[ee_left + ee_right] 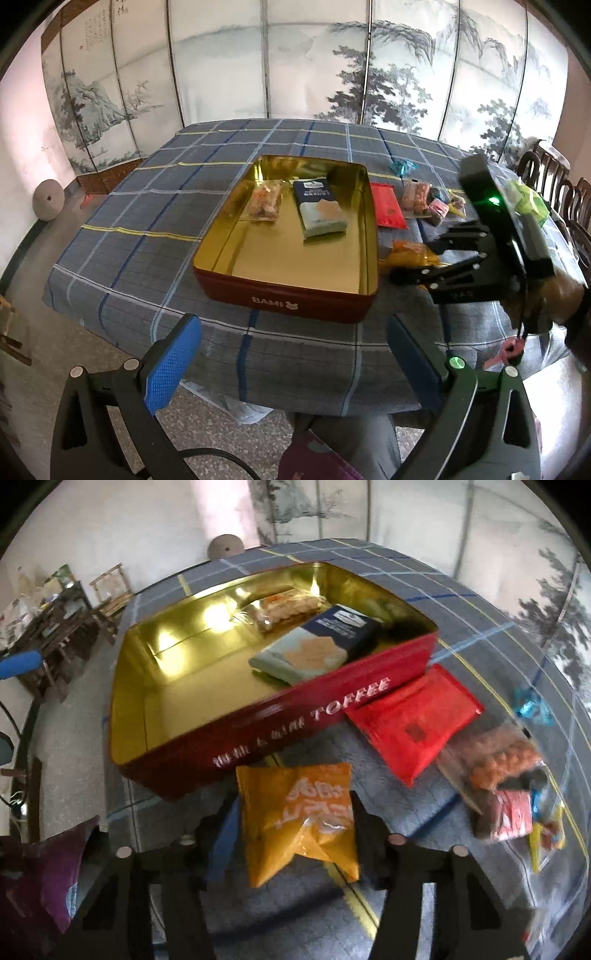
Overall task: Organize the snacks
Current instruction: 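Move the right gripper to the orange chip bag and grasp it, then grasp the grey seaweed bag with the left gripper while the right holds the orange bag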
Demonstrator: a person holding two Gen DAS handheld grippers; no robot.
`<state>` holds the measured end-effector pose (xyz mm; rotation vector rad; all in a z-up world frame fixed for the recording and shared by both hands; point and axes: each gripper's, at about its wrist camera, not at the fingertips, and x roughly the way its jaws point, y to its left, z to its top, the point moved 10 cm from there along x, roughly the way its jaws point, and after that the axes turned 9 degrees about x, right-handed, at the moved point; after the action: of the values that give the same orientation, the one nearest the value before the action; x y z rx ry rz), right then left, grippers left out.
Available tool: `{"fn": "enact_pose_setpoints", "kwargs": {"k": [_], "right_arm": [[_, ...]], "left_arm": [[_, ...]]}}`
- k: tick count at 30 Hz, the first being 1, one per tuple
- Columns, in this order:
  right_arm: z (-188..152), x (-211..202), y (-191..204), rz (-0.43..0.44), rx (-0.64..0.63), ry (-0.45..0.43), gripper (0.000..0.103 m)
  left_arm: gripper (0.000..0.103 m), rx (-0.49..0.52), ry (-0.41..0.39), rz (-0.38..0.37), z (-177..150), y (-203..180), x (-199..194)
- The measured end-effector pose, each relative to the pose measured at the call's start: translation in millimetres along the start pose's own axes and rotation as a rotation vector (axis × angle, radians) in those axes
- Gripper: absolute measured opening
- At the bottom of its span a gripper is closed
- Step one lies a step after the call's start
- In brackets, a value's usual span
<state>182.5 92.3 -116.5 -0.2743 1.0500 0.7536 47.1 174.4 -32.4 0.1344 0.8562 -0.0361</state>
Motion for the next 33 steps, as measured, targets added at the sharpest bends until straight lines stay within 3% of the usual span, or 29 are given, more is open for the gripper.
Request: {"fn": "enact_pose_setpoints", "kwargs": {"k": [5, 9, 15, 19, 26, 33], "right_arm": [[-33, -58, -23, -0.036, 0.171, -0.158, 0.042], [-88, -125, -87, -0.168, 0.379, -0.276, 0.042], [-163, -180, -187, -0.366, 0.569, -0.298, 0.042], [-196, -196, -233, -0.430, 0.669, -0.314, 0.042], [-230, -196, -271, -0.445, 0.765, -0.305, 0.042], [-229, -202, -295, -0.449, 0.797, -0.331, 0.042]], "left_arm": [[0.099, 0.040, -0.014, -0.027, 5, -22, -3], [0.099, 0.096, -0.003, -0.080, 12, -52, 2], [0.099, 0.180, 0.012, -0.197, 33, -115, 12], [0.099, 0.209, 0.019, -0.257, 52, -151, 21], [0.099, 0.236, 0.054, -0.315, 83, -201, 48], [0.098, 0.256, 0.087, -0.407, 111, -253, 77]]}}
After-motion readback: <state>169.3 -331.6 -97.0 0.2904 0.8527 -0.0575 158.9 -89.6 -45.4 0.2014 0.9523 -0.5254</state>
